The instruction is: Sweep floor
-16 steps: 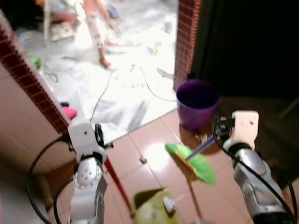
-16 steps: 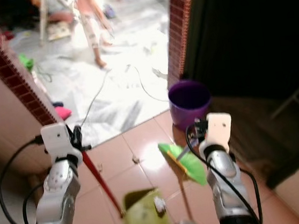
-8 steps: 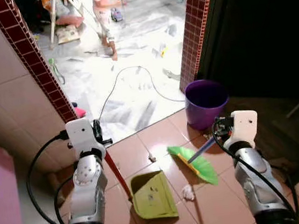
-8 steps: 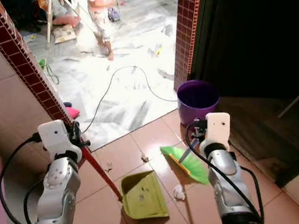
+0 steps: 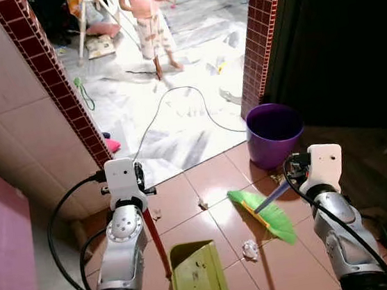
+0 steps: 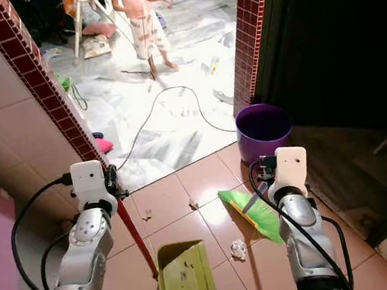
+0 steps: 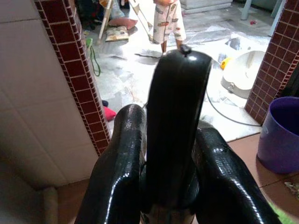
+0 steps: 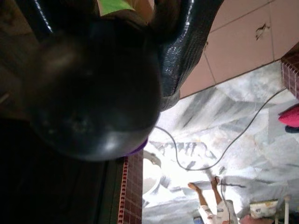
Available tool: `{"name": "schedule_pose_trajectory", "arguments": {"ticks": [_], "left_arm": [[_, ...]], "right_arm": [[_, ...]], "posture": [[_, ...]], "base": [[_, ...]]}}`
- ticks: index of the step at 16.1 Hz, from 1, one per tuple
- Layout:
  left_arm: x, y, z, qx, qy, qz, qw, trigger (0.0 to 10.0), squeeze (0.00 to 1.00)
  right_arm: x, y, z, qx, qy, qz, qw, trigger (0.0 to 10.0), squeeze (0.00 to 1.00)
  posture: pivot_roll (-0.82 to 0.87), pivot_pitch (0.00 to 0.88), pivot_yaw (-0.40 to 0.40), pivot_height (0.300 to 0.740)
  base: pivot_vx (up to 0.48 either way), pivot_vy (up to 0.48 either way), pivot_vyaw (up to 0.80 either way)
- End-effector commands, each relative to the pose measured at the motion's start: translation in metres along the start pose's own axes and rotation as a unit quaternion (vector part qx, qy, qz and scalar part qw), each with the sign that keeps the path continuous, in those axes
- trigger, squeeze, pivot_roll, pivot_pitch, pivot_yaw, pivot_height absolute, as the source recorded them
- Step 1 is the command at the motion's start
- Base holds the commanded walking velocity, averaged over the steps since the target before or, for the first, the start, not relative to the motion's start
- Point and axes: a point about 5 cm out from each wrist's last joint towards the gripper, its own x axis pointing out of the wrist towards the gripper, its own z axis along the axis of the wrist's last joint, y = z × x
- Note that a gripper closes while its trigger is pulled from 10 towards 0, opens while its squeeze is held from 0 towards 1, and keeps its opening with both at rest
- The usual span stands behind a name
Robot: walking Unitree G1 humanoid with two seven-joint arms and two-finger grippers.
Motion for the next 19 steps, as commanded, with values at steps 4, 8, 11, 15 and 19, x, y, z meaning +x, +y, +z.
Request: {"name": "schedule_pose_trajectory", "arguments": {"ticks": [4, 8, 11, 15, 19], "left_arm": [[0.01, -0.015, -0.009, 0.033, 0.006, 0.002, 0.999, 10.0, 0.0], [0.022, -0.025, -0.01, 0.023, 0.02, 0.017, 0.999, 10.0, 0.0], [0.029, -0.019, -0.008, 0.035, 0.02, 0.06, 0.997, 10.0, 0.0], [0.039, 0.006, 0.004, 0.046, -0.007, 0.14, 0.989, 10.0, 0.0], [0.04, 0.001, 0.002, 0.04, -0.011, 0.135, 0.99, 10.0, 0.0]], "right_arm": [[0.003, 0.015, -0.011, 0.041, 0.094, 0.022, 0.994, 10.0, 0.0], [0.004, 0.029, -0.001, 0.101, 0.124, 0.047, 0.986, 10.0, 0.0], [0.002, 0.049, 0.008, 0.124, 0.147, 0.124, 0.973, 10.0, 0.0], [0.003, 0.051, 0.012, 0.125, 0.141, 0.139, 0.972, 10.0, 0.0], [0.012, 0.039, 0.038, 0.079, 0.047, 0.114, 0.989, 10.0, 0.0]], "posture": [[-0.16, 0.0, 0.082, 0.74], [-0.16, 0.0, 0.084, 0.74], [-0.17, 0.0, 0.086, 0.74], [-0.17, 0.0, 0.077, 0.74], [-0.17, 0.0, 0.077, 0.74]], "base": [[0.0, 0.0, 0.0], [0.0, 0.0, 0.0], [0.0, 0.0, 0.0], [0.0, 0.0, 0.0], [0.0, 0.0, 0.0]]}}
